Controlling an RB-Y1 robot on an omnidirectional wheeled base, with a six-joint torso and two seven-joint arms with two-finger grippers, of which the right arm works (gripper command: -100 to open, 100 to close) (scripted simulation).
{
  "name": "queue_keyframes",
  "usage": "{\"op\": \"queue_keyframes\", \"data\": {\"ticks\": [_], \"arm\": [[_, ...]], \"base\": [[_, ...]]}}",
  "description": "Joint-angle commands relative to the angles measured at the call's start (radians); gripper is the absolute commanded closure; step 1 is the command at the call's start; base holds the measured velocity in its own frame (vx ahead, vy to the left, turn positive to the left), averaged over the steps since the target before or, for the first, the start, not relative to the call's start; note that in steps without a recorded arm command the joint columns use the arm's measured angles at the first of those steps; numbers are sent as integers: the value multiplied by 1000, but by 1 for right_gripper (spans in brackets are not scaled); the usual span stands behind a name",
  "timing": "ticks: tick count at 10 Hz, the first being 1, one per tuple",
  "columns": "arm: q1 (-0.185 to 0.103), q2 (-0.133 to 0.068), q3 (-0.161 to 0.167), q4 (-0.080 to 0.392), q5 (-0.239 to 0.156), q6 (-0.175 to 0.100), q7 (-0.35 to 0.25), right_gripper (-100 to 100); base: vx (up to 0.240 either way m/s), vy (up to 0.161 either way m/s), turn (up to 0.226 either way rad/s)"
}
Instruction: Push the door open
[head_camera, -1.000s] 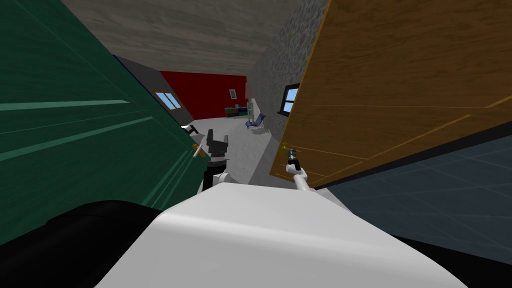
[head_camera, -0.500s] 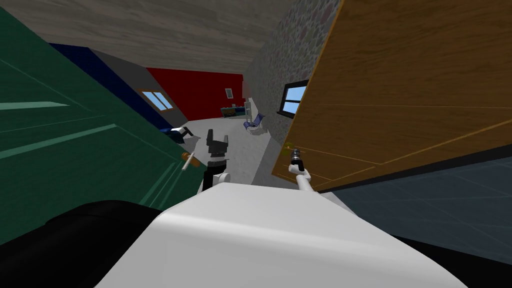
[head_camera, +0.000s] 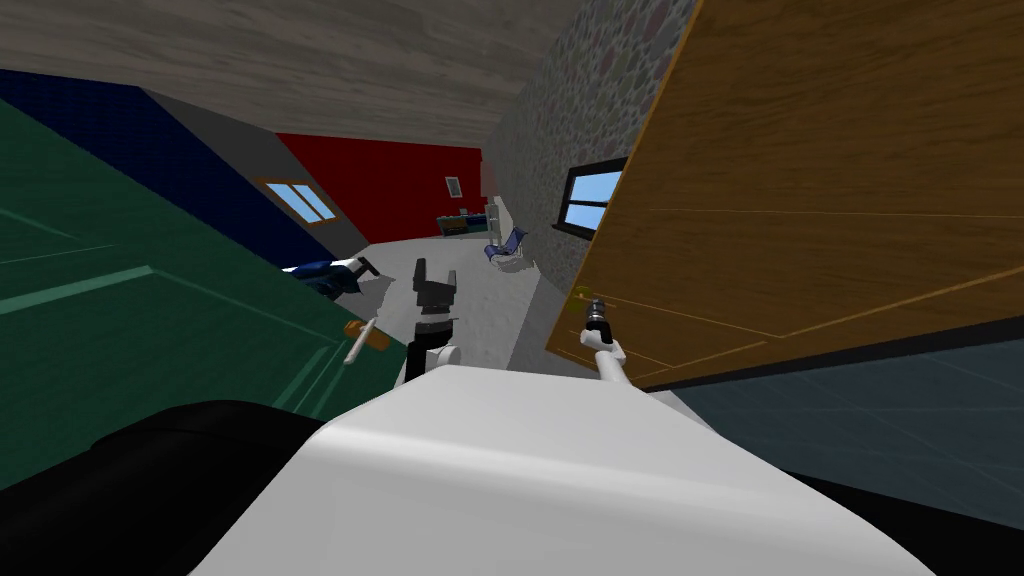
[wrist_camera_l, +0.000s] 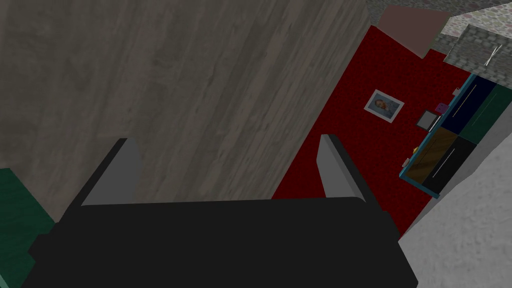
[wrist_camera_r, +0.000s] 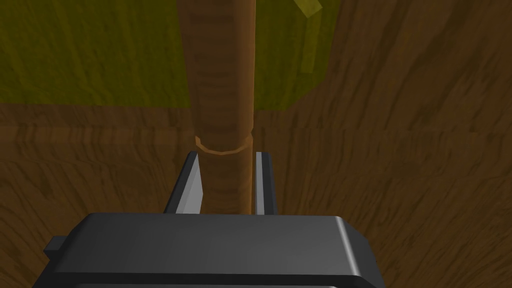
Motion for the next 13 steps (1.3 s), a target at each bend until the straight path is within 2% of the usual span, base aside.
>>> {"op": "queue_keyframes", "data": {"ticks": [1, 8, 11, 12, 13], "arm": [[0, -3, -18, -7, -3, -2, 6, 100], [8, -19, -96, -5, -18, -5, 25, 100], [11, -24, -120, -4, -23, -6, 31, 100], [8, -25, -117, 10, -22, -9, 30, 100], [10, -31, -138, 8, -26, -10, 35, 100]], "base": [[210, 40, -59], [196, 50, -61], [170, 52, -52], [79, 25, -41], [158, -8, -51]]}}
